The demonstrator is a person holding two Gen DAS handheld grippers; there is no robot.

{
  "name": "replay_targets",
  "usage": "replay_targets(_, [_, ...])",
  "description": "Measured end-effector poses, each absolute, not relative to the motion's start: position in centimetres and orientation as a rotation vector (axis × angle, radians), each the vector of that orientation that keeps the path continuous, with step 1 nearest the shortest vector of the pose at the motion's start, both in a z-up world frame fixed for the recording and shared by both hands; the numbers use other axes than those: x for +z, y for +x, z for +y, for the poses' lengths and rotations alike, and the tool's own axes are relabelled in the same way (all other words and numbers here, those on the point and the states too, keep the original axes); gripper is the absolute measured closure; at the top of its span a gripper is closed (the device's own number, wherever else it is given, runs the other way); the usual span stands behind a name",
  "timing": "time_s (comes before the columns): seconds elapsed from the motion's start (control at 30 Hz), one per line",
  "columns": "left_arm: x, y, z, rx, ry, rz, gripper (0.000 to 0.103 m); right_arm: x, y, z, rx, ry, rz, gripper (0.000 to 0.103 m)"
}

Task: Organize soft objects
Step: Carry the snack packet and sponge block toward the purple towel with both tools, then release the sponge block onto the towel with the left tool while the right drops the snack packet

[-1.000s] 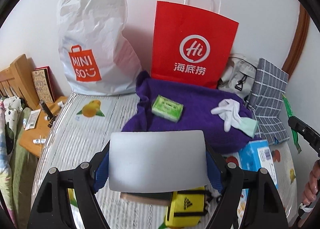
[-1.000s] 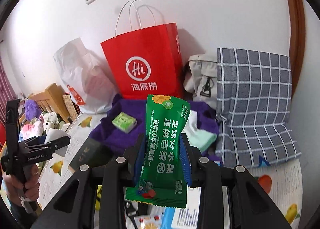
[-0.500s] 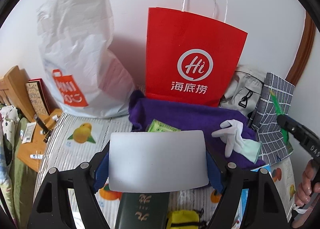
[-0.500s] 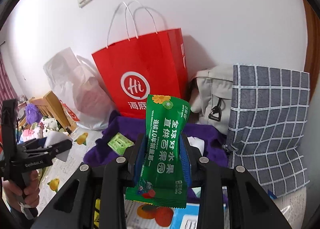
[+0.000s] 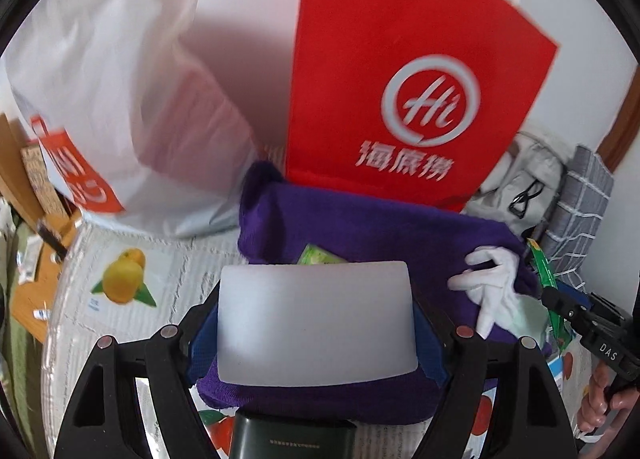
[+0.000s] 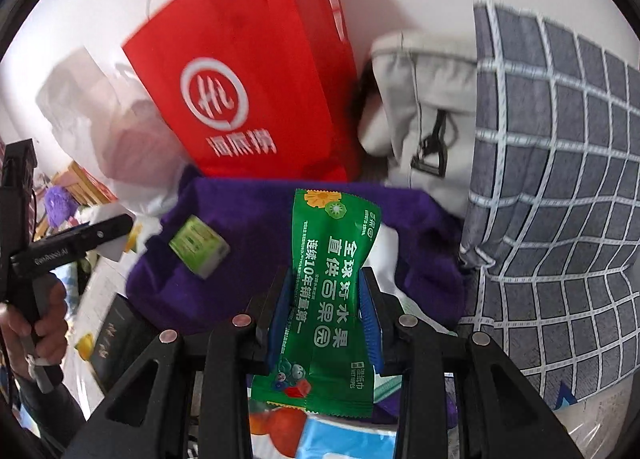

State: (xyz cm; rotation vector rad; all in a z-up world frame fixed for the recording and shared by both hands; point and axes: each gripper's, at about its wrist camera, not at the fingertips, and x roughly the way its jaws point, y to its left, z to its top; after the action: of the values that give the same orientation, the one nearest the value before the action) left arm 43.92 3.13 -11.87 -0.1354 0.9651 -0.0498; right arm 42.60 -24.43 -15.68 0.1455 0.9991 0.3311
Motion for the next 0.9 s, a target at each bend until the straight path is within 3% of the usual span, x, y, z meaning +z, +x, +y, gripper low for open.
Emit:
replay_targets(0.43, [-16.1,45.4,1.2,-0.106,-0.105,1.100,0.023,-20.4,44.4,-22.4,0.290,0.116,1.101,0.069])
replay_targets(0.9, [-17.7,46.2,1.2,-0.103,-0.118,1.163,0.022,-21.0,44.9,-21.8,0.266,0.123,1.070,0.065])
